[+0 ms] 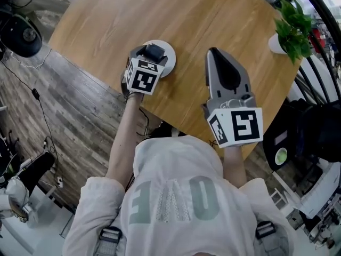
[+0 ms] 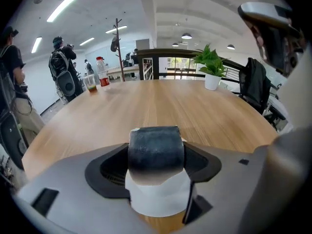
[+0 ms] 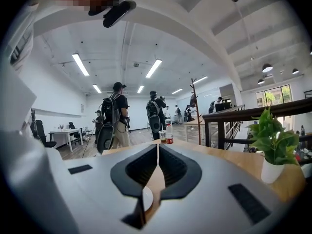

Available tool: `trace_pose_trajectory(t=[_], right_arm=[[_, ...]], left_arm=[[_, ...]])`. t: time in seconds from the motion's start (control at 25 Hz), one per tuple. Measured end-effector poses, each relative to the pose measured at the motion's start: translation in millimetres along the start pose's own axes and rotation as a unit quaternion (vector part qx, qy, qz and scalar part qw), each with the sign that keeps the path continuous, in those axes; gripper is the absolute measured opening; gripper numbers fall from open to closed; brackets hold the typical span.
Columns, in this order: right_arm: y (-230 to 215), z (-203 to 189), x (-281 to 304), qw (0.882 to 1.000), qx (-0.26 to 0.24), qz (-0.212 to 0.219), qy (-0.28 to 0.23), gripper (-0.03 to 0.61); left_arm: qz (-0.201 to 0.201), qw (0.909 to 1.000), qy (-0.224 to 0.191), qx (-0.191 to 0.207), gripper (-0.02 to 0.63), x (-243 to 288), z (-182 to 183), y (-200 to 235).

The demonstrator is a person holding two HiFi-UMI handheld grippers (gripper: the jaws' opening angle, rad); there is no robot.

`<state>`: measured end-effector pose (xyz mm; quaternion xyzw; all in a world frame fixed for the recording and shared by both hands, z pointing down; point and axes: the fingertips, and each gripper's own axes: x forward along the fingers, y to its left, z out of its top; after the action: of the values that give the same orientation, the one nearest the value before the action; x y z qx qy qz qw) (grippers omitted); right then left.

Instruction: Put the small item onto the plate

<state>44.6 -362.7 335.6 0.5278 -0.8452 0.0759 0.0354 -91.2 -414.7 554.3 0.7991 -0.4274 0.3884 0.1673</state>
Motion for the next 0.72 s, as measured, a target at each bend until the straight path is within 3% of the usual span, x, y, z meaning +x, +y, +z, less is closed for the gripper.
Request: trace_pose_trajectory(t=[0.28, 0.72], right_arm=[[-2.6, -11.0, 7.5, 1.0, -0.004, 0.001, 0.018, 0.023], [1.6, -18.3, 14.1, 0.999, -0.009, 0.004, 0.031, 0.023]], left_arm=[[-0.016, 0.9991, 0.038, -0.003, 0.324, 18.0, -15.9, -1.3], [-0.033, 0.9977, 0.059, 0.001, 0.324, 28.8, -21.9, -2.4]])
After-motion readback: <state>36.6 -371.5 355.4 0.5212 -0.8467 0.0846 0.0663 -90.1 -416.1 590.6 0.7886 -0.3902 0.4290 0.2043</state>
